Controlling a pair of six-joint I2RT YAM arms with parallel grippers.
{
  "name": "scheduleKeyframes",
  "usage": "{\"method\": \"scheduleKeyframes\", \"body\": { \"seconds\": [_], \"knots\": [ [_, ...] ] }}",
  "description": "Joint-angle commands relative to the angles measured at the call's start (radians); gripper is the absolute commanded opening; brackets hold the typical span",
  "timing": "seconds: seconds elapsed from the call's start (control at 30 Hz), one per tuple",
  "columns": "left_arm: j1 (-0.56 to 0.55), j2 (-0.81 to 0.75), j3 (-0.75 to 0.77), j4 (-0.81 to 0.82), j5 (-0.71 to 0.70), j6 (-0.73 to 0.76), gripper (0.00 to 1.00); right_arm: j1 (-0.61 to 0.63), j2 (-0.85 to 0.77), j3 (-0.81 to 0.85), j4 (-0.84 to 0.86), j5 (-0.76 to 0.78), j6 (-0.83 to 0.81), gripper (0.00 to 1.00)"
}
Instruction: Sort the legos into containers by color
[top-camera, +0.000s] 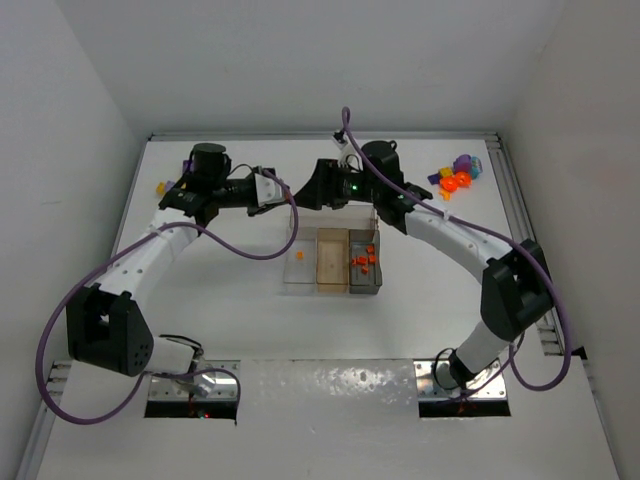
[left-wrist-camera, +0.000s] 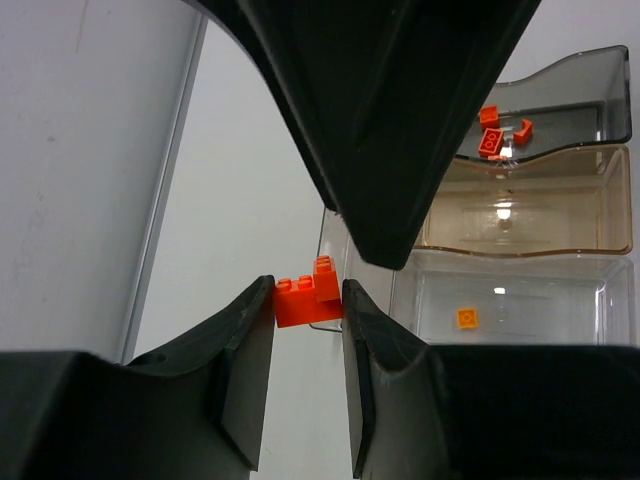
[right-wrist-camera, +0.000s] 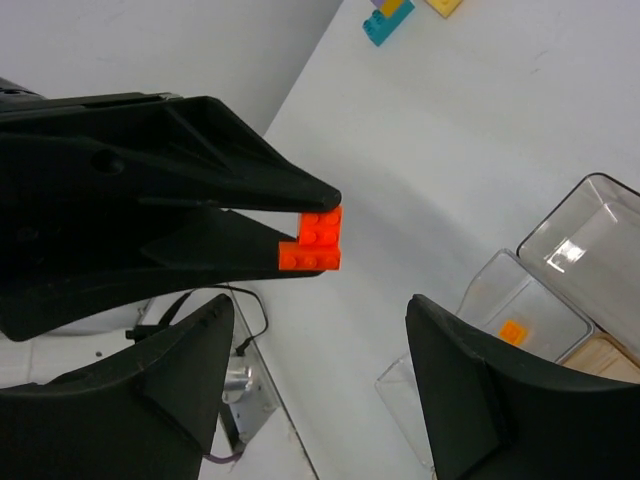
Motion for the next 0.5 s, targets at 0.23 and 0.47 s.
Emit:
{"method": "scheduleKeyframes", "body": {
  "seconds": [0.23, 0.47],
  "knots": [
    [-0.019, -0.016, -0.011, 0.043, 0.031, -0.013, 0.00, 0.011, 0.051, 0.092, 0.101, -0.003, 0.041, 0.67],
    [-0.021, -0.016, -0.011, 0.073, 0.020, -0.041, 0.00, 0.011, 0.074, 0.104, 0.079, -0.003, 0.047, 0.62]
  ]
}}
